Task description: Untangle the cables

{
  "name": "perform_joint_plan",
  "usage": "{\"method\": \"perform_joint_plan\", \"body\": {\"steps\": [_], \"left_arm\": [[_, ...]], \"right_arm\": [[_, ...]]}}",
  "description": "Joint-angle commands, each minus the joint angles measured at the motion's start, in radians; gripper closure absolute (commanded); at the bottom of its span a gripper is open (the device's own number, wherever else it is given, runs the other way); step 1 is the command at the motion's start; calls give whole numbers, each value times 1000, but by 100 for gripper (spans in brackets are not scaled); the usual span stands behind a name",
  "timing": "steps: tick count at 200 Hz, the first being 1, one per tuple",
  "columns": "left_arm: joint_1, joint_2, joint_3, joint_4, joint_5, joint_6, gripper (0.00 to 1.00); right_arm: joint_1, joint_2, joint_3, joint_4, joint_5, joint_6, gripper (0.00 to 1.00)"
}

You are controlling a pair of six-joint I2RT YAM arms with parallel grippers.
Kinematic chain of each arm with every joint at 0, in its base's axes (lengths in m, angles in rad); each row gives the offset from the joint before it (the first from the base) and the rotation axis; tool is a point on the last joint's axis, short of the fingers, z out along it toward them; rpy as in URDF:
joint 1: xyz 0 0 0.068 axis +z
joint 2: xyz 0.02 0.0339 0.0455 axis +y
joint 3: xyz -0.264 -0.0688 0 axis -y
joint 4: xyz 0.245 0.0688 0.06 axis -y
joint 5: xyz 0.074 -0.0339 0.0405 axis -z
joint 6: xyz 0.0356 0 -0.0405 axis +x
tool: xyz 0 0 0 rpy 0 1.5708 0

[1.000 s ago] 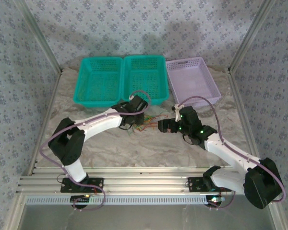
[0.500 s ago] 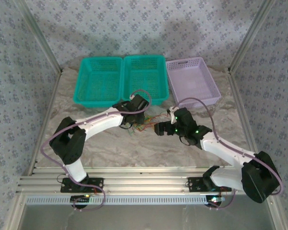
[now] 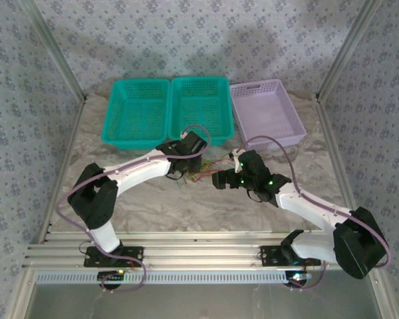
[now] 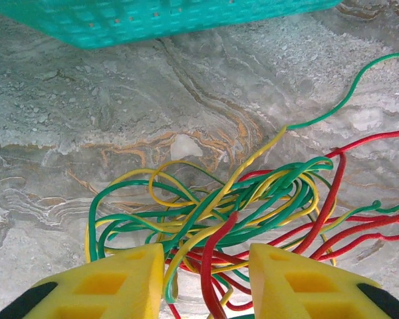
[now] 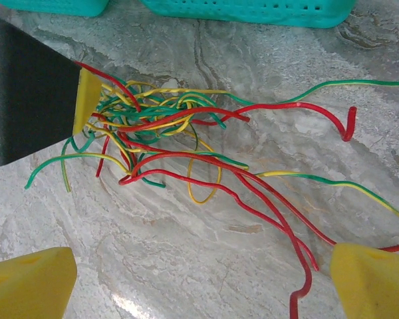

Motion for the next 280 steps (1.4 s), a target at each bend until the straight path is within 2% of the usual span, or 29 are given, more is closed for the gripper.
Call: {"method": "perform_joint_plan", "body": {"steps": [1,86,170,193,239,280], "left_arm": [[-8,-34,39,-30,-25,14,63],[-39,-8,70,-65,-92,28,72],[-40,24,74,-65,-105,28,73],[-40,34,74,-64,-106,25,80],[-40,40,78,-58,-107,22,82],[-40,40,84,-60,-106,23,93]], "right_arm": [[14,6,30,7,23,7,0],[28,3,28,8,36,11,0],[37,0,22,10,44,15,0],[41,0,19,12,46,15,0],[43,4,15,15,50,16,0],[43,24,19,13,50,34,0]]}}
